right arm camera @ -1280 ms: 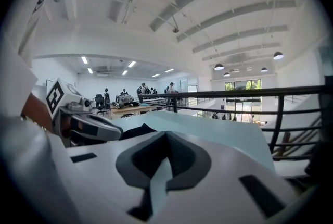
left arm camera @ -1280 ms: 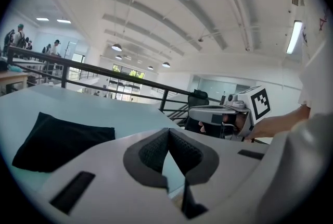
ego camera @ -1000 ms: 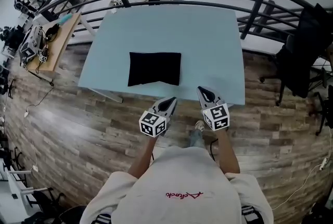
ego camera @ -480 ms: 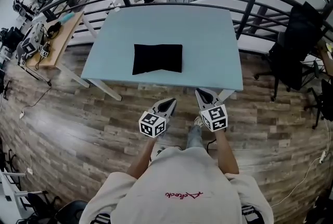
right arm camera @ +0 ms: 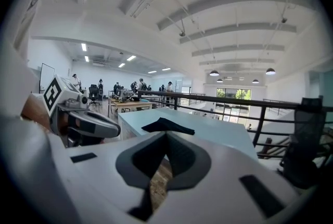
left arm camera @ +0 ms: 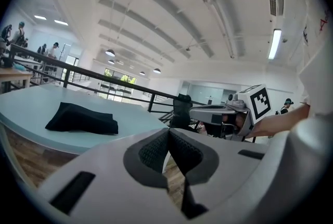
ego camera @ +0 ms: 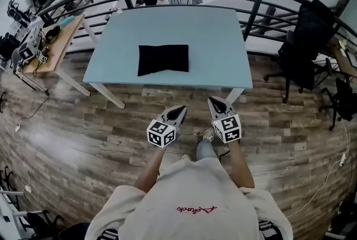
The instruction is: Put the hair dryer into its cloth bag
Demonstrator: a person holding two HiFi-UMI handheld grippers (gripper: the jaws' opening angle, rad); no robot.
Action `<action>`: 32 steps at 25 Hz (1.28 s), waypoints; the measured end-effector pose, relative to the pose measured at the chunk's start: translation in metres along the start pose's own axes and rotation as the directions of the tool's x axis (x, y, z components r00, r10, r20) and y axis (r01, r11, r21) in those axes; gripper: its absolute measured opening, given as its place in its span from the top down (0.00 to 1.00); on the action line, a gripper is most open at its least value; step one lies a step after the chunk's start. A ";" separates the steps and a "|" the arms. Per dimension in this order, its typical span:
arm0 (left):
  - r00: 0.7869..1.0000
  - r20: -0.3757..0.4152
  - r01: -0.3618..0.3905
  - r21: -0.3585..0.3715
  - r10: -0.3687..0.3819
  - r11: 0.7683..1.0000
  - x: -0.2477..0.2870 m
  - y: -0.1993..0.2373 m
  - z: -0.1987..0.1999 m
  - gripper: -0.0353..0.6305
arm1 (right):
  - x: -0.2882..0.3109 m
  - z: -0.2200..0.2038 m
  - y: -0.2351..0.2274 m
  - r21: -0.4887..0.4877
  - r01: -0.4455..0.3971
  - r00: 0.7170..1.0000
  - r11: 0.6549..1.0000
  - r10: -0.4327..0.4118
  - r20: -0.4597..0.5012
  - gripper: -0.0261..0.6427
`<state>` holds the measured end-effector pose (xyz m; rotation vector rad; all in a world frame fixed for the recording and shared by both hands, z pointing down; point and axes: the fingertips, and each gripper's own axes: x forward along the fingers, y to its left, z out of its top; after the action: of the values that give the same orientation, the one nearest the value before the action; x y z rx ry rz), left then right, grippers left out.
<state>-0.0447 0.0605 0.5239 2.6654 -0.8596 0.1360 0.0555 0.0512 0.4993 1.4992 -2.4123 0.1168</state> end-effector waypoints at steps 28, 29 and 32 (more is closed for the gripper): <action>0.998 0.012 -0.062 -0.001 0.062 0.998 -0.029 -0.103 -0.024 0.94 | -0.104 -0.021 0.004 0.037 -0.020 0.999 0.999 0.019 0.033 0.94; 0.998 0.012 -0.065 -0.001 0.065 0.998 -0.031 -0.107 -0.026 0.94 | -0.109 -0.022 0.005 0.035 -0.020 0.999 0.999 0.018 0.035 0.94; 0.997 0.014 -0.072 -0.004 0.072 0.997 -0.034 -0.116 -0.028 0.94 | -0.121 -0.025 0.006 0.032 -0.019 0.999 0.999 0.018 0.028 0.94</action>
<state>-0.0049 0.1771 0.5110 2.6362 -0.9596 0.1336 0.1049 0.1643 0.4877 1.5026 -2.4576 0.1404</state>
